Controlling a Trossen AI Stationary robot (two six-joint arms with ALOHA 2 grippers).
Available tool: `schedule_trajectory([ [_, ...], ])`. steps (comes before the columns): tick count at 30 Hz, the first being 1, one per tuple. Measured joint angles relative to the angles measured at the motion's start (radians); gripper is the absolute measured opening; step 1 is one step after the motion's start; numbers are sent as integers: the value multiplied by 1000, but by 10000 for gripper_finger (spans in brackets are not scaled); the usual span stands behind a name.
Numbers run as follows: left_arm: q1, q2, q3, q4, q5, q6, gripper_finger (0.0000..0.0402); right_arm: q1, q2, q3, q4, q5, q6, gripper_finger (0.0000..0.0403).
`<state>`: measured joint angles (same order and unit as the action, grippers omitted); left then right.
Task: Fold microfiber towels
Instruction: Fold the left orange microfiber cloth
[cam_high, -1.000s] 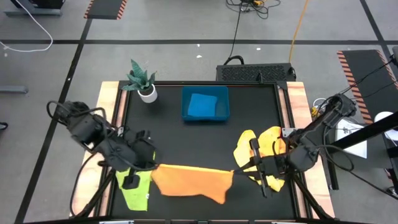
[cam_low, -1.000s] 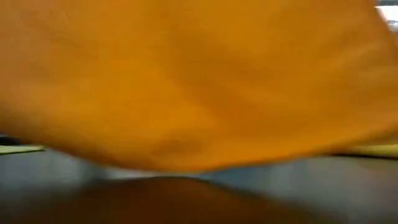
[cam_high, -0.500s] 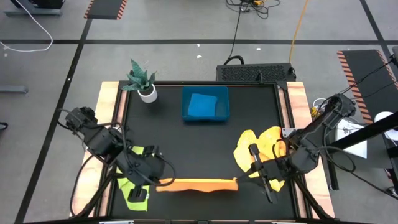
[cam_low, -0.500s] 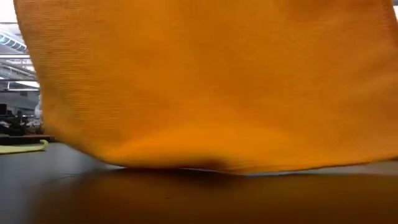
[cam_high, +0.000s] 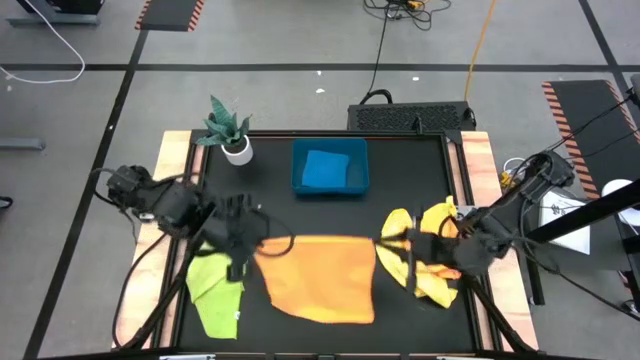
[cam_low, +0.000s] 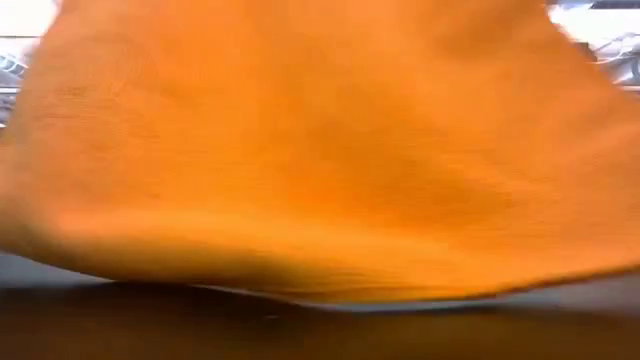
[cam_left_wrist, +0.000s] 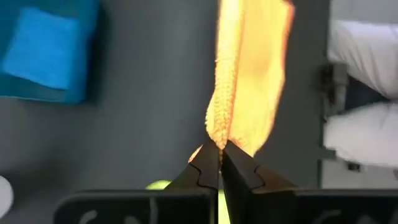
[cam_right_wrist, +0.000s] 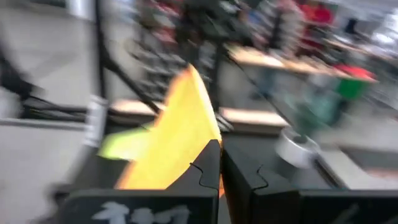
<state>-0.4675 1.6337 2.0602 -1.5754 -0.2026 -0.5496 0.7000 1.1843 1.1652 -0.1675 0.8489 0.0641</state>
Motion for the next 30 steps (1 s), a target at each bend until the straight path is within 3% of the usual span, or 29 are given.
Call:
schedule_trajectory([
  [7,180,2,-117,60,27,165,6,-134,5,-10,-274,20,200,0],
  [17,419,3,-418,251,138,397,8,-315,2,-183,-262,3,212,0],
  [24,493,3,-529,358,139,463,4,-400,2,-273,-202,-94,205,0],
  [30,467,3,-619,425,184,468,4,-393,2,-362,-37,-289,189,0],
])
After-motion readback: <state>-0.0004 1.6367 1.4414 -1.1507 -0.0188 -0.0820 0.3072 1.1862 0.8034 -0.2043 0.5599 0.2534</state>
